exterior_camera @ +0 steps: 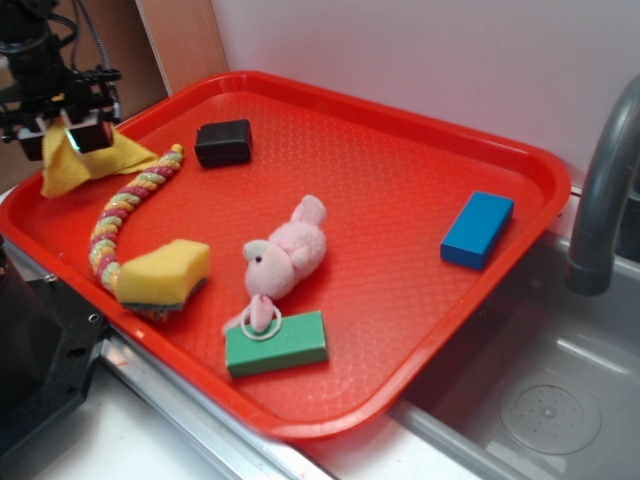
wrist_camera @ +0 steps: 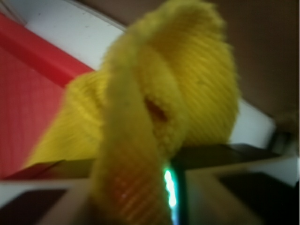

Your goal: Grab the yellow cloth.

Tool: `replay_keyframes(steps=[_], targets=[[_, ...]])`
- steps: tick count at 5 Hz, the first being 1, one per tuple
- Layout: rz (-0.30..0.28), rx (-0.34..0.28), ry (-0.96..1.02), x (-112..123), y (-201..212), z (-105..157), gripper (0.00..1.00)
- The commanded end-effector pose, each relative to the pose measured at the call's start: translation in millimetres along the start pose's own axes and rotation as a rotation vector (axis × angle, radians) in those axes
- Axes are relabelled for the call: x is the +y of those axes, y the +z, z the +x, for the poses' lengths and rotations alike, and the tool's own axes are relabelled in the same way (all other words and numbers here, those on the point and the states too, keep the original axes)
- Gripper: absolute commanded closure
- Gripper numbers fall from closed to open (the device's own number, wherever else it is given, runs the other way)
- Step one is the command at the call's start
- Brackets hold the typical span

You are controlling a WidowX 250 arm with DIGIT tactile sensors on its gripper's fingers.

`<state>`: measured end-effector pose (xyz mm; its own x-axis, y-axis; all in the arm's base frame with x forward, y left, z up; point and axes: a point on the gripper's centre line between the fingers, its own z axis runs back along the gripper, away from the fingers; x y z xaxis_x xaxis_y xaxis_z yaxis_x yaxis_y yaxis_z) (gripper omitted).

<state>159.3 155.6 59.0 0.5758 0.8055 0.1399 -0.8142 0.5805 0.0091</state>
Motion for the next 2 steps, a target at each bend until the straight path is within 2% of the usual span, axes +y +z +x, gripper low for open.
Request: replay_keyframes(steps=[1, 2], targets=[[-0.009, 0.056, -0.261, -73, 80, 14, 1.0], [-0.042, 0.064, -0.427, -97, 101, 1, 1.0]])
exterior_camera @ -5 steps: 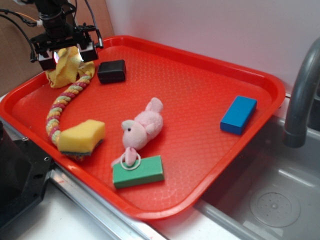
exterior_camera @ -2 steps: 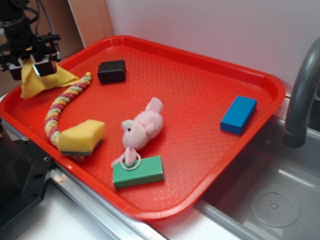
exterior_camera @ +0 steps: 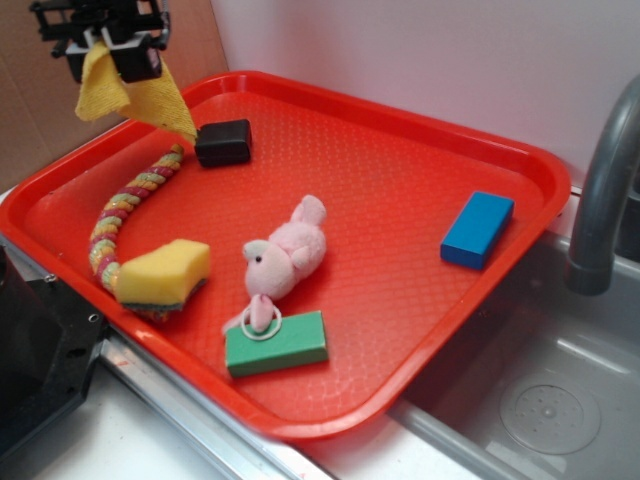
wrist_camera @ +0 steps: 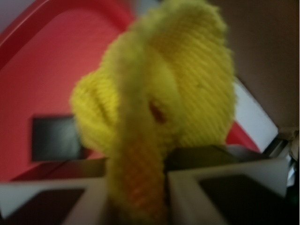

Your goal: Grab the yellow cloth.

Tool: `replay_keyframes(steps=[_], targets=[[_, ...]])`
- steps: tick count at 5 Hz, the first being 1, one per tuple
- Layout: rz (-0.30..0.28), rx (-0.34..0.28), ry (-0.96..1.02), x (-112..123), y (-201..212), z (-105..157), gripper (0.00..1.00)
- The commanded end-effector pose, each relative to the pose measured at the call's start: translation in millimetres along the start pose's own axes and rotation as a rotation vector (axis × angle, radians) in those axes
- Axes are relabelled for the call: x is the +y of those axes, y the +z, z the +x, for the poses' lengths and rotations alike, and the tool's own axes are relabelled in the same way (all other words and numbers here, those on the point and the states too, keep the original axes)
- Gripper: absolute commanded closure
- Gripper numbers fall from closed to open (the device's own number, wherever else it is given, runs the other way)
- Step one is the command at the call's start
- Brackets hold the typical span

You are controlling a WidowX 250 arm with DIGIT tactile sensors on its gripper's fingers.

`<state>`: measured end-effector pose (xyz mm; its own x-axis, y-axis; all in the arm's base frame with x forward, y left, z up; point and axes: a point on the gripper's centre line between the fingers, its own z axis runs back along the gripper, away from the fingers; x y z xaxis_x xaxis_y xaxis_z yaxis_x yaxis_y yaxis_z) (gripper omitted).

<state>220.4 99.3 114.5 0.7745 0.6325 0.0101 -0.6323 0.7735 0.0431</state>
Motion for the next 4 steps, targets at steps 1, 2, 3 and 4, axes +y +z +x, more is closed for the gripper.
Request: replay_keyframes(steps=[1, 2, 3, 4], targets=[[-0.049, -0.122, -0.299, -36, 73, -13, 1.0], [-0.105, -0.192, -0.44, -46, 113, -61, 1.0], [-0.127, -0.208, -0.529, -58, 129, -82, 1.0], [-0.153, -0.189, -0.549, -55, 133, -92, 1.0]])
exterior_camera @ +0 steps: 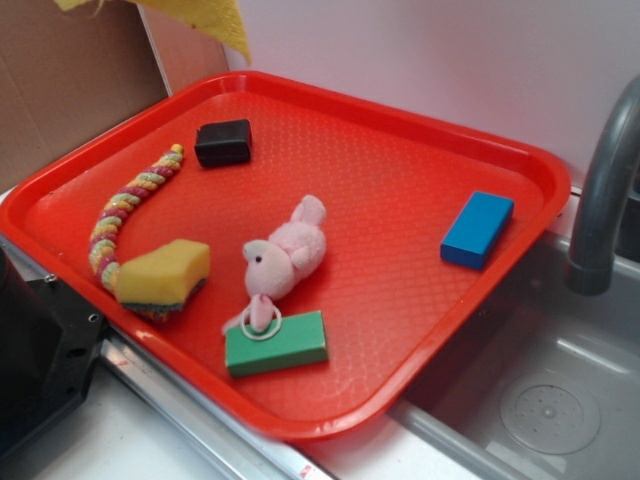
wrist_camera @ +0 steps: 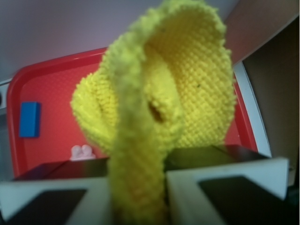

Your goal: Grab the yellow cloth.

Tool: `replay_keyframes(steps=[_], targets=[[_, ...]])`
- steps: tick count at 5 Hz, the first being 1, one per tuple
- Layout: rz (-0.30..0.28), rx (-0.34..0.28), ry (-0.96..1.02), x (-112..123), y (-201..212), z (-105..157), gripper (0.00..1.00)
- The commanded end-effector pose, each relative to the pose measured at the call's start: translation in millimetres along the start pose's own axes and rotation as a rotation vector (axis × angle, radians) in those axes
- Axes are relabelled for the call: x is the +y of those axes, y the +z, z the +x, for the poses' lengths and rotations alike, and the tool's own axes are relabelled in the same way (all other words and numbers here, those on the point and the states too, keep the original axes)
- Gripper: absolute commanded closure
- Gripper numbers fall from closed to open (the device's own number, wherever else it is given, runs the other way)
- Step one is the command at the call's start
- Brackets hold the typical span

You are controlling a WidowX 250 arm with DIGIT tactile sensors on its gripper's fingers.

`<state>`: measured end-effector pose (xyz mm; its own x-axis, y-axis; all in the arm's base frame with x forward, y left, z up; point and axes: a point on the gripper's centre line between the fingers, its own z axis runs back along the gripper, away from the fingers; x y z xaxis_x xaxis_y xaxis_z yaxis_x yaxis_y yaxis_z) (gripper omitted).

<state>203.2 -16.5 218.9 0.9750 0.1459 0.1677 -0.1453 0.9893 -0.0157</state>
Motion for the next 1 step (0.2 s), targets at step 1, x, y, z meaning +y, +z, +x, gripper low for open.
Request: replay_keyframes(steps=[1], targets=[[-0.042, -0.025, -0.005, 19.0, 23.4, -10.8, 1.0]])
